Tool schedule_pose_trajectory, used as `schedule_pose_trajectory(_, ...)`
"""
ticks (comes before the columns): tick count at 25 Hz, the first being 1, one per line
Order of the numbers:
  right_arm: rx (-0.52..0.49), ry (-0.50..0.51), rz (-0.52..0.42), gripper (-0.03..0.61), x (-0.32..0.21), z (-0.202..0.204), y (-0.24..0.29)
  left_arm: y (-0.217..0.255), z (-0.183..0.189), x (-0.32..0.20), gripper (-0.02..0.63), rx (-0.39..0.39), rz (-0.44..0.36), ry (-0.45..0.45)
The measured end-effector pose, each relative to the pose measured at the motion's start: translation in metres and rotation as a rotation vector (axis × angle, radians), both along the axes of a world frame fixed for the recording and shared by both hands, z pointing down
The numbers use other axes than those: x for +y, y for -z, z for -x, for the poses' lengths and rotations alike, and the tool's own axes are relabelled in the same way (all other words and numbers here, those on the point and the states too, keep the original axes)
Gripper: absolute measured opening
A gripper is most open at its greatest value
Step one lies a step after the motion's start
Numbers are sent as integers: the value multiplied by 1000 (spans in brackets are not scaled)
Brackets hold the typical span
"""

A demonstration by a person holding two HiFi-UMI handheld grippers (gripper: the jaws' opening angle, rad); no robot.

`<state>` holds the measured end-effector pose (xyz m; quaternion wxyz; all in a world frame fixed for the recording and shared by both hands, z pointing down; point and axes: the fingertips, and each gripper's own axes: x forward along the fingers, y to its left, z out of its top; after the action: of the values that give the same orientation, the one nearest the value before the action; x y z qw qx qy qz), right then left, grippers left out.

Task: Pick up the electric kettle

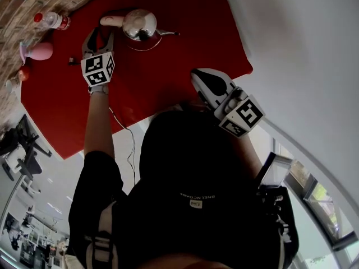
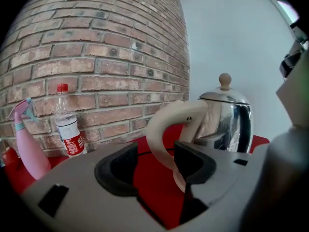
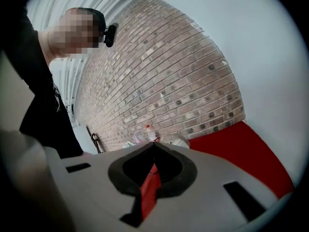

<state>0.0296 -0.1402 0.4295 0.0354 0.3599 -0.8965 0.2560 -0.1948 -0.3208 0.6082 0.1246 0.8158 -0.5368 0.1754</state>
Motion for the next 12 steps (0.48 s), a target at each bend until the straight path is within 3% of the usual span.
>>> schedule_pose_trajectory(12, 0, -20, 19, 2, -6, -8, -8, -6, -12, -37, 229, 18, -10, -28)
